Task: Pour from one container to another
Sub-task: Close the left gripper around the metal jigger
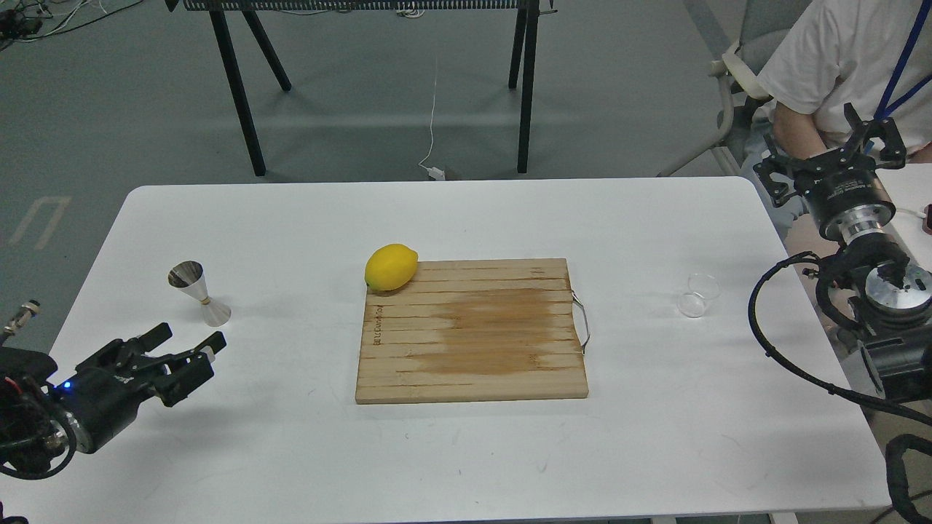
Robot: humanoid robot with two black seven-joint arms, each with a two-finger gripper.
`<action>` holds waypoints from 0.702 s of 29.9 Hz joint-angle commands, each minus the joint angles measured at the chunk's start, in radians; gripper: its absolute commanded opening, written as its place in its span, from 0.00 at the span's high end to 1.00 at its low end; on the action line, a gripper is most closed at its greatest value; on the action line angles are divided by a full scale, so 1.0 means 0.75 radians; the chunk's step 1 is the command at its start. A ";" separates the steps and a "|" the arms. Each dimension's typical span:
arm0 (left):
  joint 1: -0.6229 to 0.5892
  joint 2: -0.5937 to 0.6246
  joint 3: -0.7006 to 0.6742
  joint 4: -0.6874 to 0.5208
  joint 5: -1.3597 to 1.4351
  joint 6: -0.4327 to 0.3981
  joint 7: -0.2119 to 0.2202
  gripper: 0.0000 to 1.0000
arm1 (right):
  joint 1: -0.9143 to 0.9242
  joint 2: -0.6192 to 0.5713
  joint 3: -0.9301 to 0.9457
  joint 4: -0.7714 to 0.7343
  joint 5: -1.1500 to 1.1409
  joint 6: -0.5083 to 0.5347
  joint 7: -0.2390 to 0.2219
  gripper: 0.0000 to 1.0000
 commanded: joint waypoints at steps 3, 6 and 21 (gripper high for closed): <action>-0.077 -0.153 -0.013 0.302 0.263 0.080 0.026 0.02 | 0.000 -0.001 0.004 0.002 0.001 0.000 0.001 0.00; -0.173 -0.251 -0.003 0.443 0.259 0.082 0.024 0.02 | 0.000 -0.001 0.002 0.002 0.001 0.000 0.001 0.00; -0.398 -0.489 0.003 0.813 0.192 0.074 0.012 0.05 | 0.000 -0.001 0.014 0.000 0.003 0.000 0.003 0.00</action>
